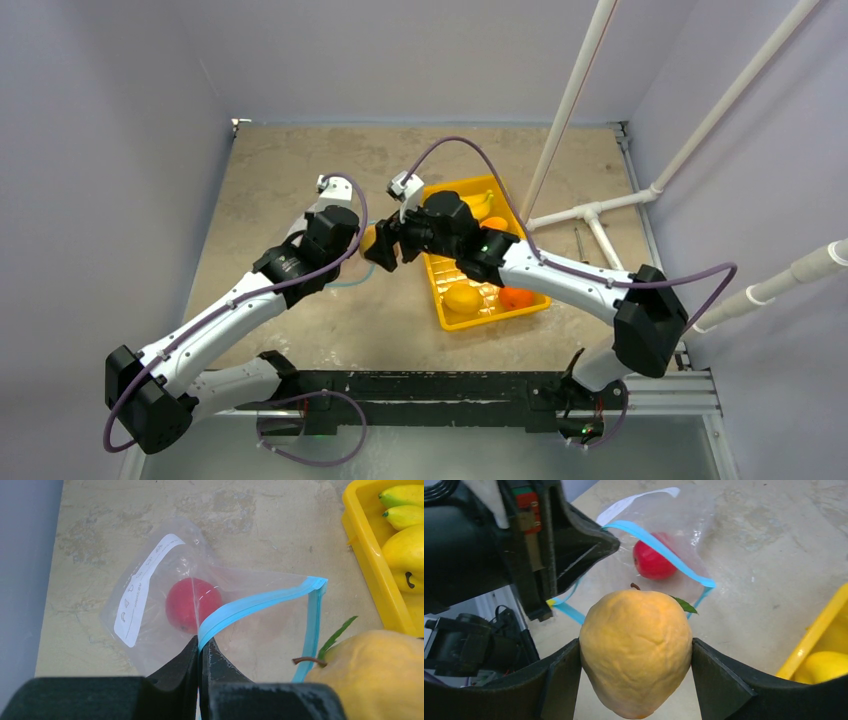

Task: Place the food in the zip-top bag and seal the zipper
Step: Place the fake fruit in the zipper food storage bag.

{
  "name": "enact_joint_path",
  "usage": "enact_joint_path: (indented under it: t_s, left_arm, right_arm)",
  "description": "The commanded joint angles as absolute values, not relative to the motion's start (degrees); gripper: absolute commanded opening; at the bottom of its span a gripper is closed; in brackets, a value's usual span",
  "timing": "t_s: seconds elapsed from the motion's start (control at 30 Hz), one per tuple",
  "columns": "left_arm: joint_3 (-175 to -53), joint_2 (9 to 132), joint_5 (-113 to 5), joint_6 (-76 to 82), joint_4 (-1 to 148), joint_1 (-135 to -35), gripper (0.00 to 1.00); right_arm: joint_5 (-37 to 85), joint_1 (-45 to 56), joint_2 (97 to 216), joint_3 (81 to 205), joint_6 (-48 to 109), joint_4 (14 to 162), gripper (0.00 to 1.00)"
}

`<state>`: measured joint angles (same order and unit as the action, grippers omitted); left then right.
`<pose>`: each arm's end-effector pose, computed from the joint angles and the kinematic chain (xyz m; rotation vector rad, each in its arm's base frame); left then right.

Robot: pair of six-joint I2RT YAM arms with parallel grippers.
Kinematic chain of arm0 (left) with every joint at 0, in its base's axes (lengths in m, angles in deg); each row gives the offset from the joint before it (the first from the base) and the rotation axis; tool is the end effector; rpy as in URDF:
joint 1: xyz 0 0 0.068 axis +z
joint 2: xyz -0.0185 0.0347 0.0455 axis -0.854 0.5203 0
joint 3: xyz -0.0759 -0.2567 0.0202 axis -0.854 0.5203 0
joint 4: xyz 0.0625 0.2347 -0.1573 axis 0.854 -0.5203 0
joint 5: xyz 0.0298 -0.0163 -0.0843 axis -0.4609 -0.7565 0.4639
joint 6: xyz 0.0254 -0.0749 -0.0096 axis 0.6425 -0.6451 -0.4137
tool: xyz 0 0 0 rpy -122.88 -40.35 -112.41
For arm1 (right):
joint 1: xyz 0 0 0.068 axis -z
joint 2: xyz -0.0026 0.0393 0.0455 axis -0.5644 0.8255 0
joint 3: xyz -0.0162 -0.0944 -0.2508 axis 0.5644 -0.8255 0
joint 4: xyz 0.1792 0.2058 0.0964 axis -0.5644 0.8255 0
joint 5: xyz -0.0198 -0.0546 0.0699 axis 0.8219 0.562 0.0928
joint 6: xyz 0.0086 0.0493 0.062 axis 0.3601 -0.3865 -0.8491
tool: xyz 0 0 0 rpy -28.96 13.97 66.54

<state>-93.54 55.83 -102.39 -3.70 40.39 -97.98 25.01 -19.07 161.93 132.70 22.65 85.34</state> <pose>0.2364 -0.1365 0.2765 0.0246 2.0838 0.1916 0.2424 0.3398 0.2809 -0.7434 1.8692 0.8932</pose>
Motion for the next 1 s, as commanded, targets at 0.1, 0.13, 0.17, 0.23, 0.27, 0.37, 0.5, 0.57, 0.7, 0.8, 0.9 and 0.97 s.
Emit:
enact_joint_path:
  t_s: [0.1, 0.13, 0.17, 0.23, 0.27, 0.37, 0.5, 0.57, 0.7, 0.8, 0.9, 0.97]
  left_arm:
    - [-93.2, 54.4, -102.3, -3.1, 42.1, -97.5, 0.0]
    - [-93.2, 54.5, -102.3, -3.1, 42.1, -97.5, 0.0]
    - [-93.2, 54.5, -102.3, -3.1, 42.1, -97.5, 0.0]
    - [-93.2, 54.5, -102.3, -3.1, 42.1, -97.5, 0.0]
    - [-93.2, 54.5, -102.4, -3.1, 42.1, -97.5, 0.0]
    - [-93.2, 54.5, -102.3, -3.1, 42.1, -97.5, 0.0]
    - [-93.2, 54.6, -102.3, -3.1, 42.1, -97.5, 0.0]
    - [-93.2, 54.6, -102.3, -3.1, 42.1, -97.5, 0.0]
    - [-93.1, 54.6, -102.4, -3.1, 42.1, -97.5, 0.0]
    - [-93.2, 54.6, -102.4, -3.1, 42.1, -97.5, 0.0]
    - [-93.2, 54.6, -102.4, -3.1, 42.1, -97.5, 0.0]
    - [-93.2, 54.7, -102.4, -3.1, 42.2, -97.5, 0.0]
  right_arm:
    - [21.1, -21.0, 165.5, 132.6, 20.3, 76.1, 0.34]
    - [21.1, -21.2, 166.3, 132.7, 19.7, 75.5, 0.35]
    - [21.1, -21.4, 166.9, 132.7, 19.3, 74.9, 0.36]
    - [21.7, -21.9, 168.3, 132.6, 18.4, 73.5, 0.38]
    - [21.9, -22.0, 168.9, 132.5, 17.9, 72.8, 0.38]
    - [23.0, -22.3, 170.4, 132.6, 16.6, 71.1, 0.4]
    - [25.2, -22.6, 172.4, 133.2, 15.3, 70.1, 0.52]
    - [26.0, -22.6, 173.0, 133.4, 14.8, 69.7, 0.63]
    - [26.3, -22.7, 174.1, 133.9, 14.6, 69.8, 0.73]
    - [26.7, -22.7, 174.7, 134.4, 14.6, 70.5, 0.8]
    - [27.0, -22.7, 174.5, 134.1, 14.5, 70.4, 0.87]
    - [27.2, -22.7, 174.2, 133.9, 14.5, 70.4, 0.91]
